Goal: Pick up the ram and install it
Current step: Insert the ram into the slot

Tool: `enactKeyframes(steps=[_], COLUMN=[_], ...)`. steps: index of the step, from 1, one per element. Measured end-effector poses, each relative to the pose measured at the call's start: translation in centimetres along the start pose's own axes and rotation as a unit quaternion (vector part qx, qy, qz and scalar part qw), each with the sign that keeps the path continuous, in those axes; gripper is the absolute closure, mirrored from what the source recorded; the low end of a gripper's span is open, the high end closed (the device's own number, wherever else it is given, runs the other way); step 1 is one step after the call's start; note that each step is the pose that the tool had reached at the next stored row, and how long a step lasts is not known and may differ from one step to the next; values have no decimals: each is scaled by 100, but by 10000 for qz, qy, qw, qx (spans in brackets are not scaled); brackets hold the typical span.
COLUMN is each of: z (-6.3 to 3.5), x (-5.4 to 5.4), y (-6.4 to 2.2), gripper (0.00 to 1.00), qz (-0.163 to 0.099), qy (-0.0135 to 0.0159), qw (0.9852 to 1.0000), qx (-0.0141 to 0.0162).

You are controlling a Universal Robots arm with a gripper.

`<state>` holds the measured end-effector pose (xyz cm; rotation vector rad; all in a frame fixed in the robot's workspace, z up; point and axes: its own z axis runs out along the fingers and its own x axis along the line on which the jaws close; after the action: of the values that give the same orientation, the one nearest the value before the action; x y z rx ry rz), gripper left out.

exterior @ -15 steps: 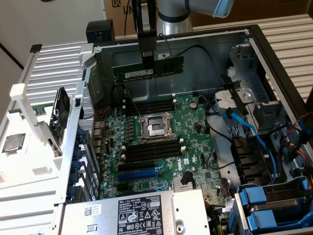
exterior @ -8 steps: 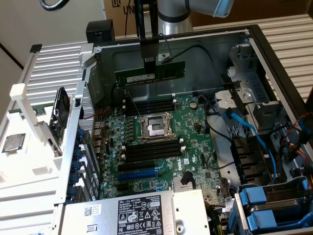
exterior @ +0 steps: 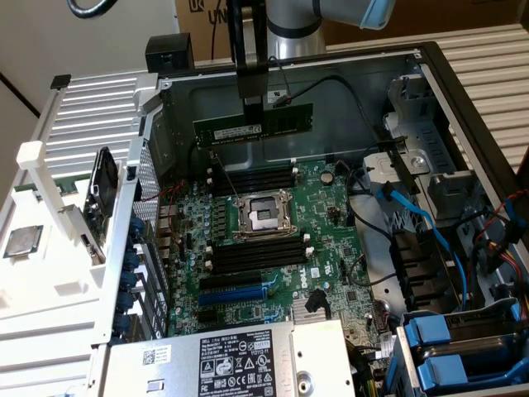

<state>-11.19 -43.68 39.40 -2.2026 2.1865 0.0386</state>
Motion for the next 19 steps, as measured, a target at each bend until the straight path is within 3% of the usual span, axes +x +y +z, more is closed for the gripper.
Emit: enactKeyframes(steps=[5, 8, 11, 16, 19], z=[10, 22, 35, 59, 103], x=[0, -1, 0, -17, -129], y=[1, 1, 1, 1, 1], gripper=[88, 88, 88, 88, 88], qz=[43, 104, 162, 171, 172], qy=[-10, -61, -142, -143, -121], qw=[10000, 9999, 9998, 9997, 9998], qx=[2, 2, -8, -23, -23])
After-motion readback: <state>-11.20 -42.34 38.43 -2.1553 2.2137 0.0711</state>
